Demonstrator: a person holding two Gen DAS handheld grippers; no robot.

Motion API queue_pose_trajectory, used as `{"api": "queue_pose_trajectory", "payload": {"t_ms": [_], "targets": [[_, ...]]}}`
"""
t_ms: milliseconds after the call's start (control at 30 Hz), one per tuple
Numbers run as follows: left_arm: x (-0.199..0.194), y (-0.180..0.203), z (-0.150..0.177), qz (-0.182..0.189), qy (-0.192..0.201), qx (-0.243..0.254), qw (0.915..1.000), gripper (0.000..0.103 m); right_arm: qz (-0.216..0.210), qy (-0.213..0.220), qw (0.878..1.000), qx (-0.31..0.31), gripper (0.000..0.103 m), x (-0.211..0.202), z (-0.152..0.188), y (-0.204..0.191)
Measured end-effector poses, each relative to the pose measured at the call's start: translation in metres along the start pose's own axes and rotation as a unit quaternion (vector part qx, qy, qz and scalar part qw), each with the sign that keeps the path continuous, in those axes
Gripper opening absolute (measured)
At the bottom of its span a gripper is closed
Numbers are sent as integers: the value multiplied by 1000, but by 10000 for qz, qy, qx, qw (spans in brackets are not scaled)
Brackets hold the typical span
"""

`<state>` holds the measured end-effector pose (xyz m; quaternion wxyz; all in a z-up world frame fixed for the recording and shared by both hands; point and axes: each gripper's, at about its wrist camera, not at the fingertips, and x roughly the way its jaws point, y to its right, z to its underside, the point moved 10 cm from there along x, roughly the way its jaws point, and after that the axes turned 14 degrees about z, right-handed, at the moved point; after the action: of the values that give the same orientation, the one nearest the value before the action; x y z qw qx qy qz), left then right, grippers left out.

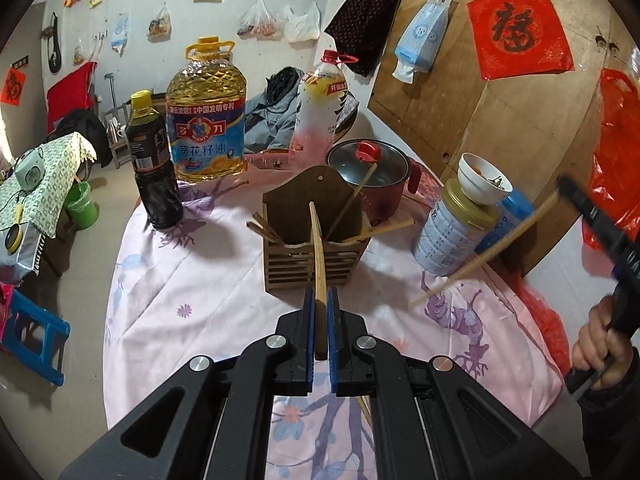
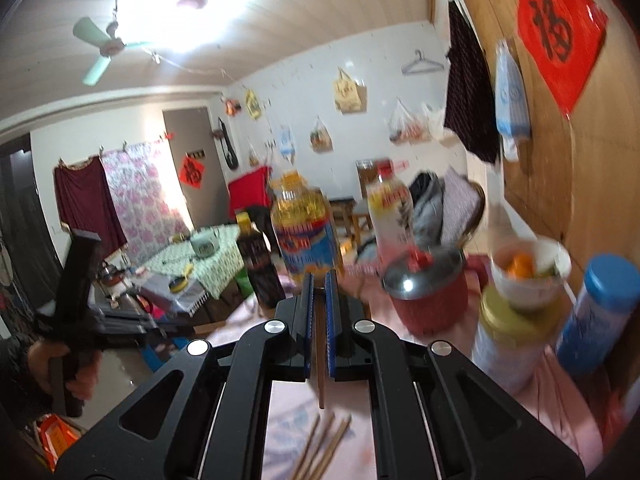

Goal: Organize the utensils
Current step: 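Lift both held chopsticks and carry them above the wooden holder, then open both grippers to drop the chopsticks into the holder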

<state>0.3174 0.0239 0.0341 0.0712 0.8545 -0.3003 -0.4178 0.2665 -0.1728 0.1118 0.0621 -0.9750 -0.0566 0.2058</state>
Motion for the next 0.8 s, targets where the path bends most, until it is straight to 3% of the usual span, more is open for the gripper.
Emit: {"api": "queue_pose_trajectory", "payload": {"t_ms": [200, 433, 500, 567, 633, 667, 733, 800], "targets": [[21, -14, -14, -158, -416, -2, 9990, 6, -1, 301, 9994, -144, 6, 35, -42, -12], [44, -30, -28, -281, -856, -33, 9959, 6, 128, 248, 9988, -391, 7, 101, -42, -19], [55, -36, -35, -283, -891, -145, 9955, 6, 137, 84, 9988, -454, 7, 124, -29, -21], [66, -41, -45, -311, -841, -243, 9957, 8, 134, -592, 9967, -536, 9, 159, -1, -22], [70, -48, -55, -381, -658, -458, 9961, 33, -29, -799, 9965, -255, 11, 161, 6, -17], [68, -49, -61, -378, -513, -533, 9965, 51, -138, -672, 9976, -131, 11, 153, 1, -15], [60, -50, -72, -298, -233, -621, 9974, 53, -4, -365, 9991, -236, 14, 135, -12, -9], [53, -53, -77, -345, -76, -657, 9972, 53, 72, -179, 9994, -277, 23, 121, -21, -3]]}}
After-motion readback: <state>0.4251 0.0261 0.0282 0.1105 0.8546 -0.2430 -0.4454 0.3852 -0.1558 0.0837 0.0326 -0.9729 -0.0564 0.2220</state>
